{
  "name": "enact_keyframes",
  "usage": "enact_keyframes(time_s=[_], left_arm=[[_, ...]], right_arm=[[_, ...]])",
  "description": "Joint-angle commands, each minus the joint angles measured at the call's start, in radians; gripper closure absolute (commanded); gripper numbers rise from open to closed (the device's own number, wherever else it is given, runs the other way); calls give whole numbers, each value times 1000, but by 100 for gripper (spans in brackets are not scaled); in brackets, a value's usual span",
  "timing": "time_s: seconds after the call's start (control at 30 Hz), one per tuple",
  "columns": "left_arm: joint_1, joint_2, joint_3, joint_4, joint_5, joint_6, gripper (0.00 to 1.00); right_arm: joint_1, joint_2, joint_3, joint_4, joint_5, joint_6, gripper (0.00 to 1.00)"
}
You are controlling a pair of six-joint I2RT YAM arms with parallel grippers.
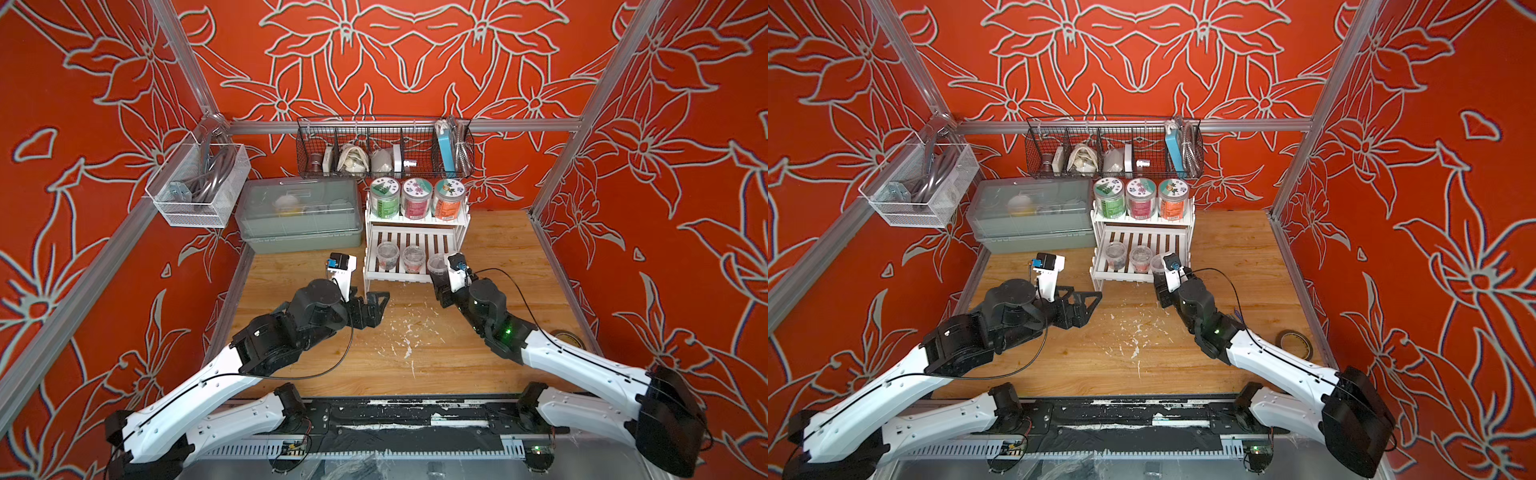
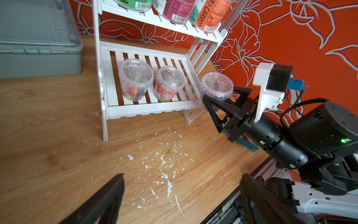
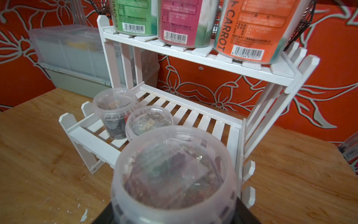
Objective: Place the seed container on the shelf
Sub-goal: Place the seed jar on the shelf.
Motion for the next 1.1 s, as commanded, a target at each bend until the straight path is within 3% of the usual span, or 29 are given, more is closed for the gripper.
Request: enact_keyframes(time_s=[0.0,0.53,1.07], left_arm=[[9,-27,-12,16,-20,17,7],[20,-45,-35,32,-15,22,7],[21,-47,-38,35,-10,27,7]], right_arm=[[-6,19,-6,113,68,43,41],[-31,141,22,122,64,71,40],[-101,162,11,105,9,55,40]])
